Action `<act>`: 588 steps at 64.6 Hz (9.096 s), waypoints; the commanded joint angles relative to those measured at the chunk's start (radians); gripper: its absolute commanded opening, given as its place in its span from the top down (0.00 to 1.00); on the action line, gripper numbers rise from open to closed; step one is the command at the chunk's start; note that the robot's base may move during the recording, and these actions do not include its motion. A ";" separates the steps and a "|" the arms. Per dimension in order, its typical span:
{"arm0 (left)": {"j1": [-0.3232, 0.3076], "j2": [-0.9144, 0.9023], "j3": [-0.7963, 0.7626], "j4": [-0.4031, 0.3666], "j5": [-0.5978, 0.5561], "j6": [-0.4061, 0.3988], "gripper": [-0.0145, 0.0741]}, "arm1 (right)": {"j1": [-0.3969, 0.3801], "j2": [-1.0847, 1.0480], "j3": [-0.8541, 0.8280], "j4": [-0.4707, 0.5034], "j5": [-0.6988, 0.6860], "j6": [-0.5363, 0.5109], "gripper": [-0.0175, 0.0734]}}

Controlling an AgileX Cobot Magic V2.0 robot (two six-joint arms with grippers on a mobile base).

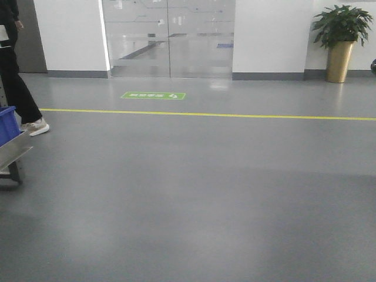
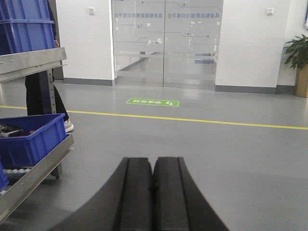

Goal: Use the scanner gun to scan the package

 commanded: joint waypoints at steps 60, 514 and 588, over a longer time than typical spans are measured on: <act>-0.005 -0.005 -0.003 0.000 -0.018 -0.001 0.96 | -0.001 -0.002 0.000 0.002 -0.024 0.000 0.98; -0.010 1.826 -1.732 -0.014 1.190 0.064 0.25 | 0.065 0.562 -0.579 0.000 0.053 0.000 0.18; 0.043 1.574 -1.597 -0.624 1.203 0.119 0.96 | 0.322 0.564 -0.535 0.060 0.230 0.000 0.18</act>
